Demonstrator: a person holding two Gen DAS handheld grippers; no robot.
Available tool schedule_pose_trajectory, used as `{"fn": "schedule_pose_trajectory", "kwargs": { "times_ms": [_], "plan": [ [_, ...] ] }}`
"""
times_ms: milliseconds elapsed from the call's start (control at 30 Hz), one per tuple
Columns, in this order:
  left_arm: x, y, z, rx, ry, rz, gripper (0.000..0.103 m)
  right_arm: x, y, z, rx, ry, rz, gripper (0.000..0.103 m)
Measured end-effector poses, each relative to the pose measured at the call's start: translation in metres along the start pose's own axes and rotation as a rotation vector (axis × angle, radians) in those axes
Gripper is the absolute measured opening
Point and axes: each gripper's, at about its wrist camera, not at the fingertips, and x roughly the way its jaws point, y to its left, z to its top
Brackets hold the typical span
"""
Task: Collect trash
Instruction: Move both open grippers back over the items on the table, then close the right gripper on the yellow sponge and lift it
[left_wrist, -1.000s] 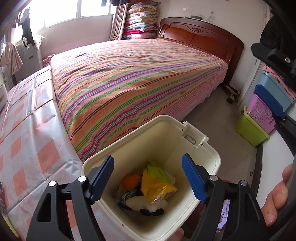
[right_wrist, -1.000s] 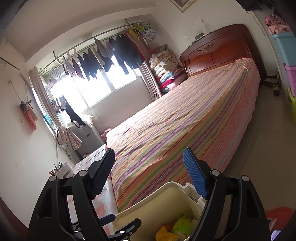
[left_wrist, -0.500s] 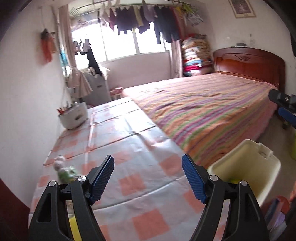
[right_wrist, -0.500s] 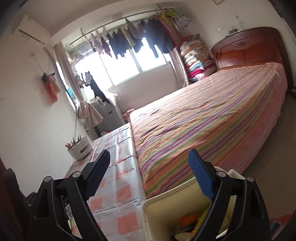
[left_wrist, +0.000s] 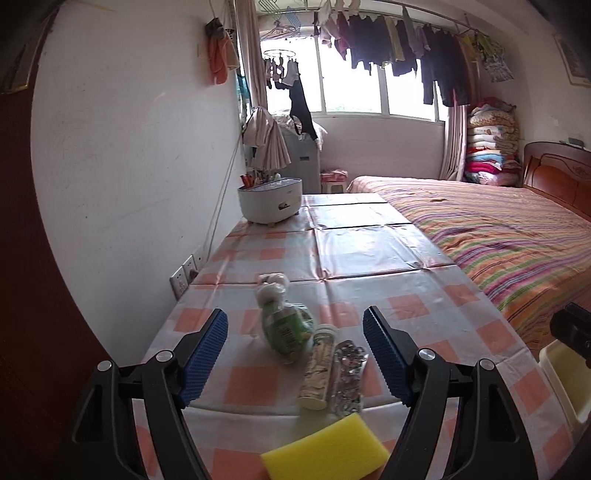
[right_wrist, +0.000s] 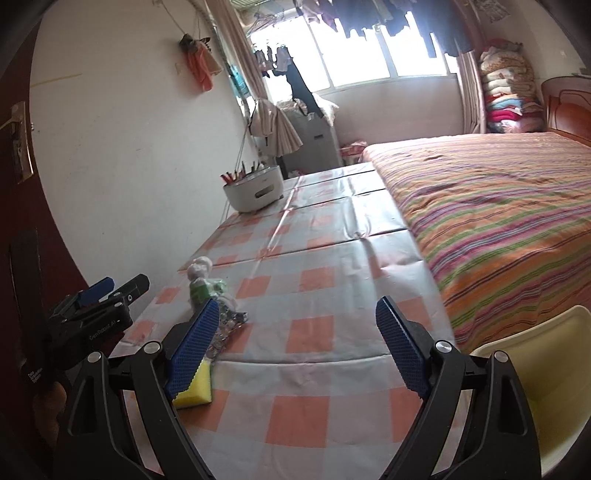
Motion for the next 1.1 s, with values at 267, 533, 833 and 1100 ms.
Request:
{"fn": "schedule_pose_trajectory", "kwargs": {
  "times_ms": [267,533,833,1100],
  "plan": [
    [0.0,0.041,-0.006,-0.031,0.026,0.038,0.074,0.026,0.035,-0.01,-0.087,0.11,0.11,0.085],
    [0.005,0.066,-0.014,-0.048,0.05,0.077,0.074,0.04,0.065,-0.03,-0.135,0.223,0.234,0.085],
    [0.007,0.082,-0.014,-0.089,0.064,0.082,0.074,0.061,0.12,-0.066,-0.318,0.354,0.22,0.097],
    [0.008,0.086,-0.016,-0.095,0.068,0.072,0.074,0.08,0.146,-0.083,-0.4,0.391,0.098,0.097]
  ]
}}
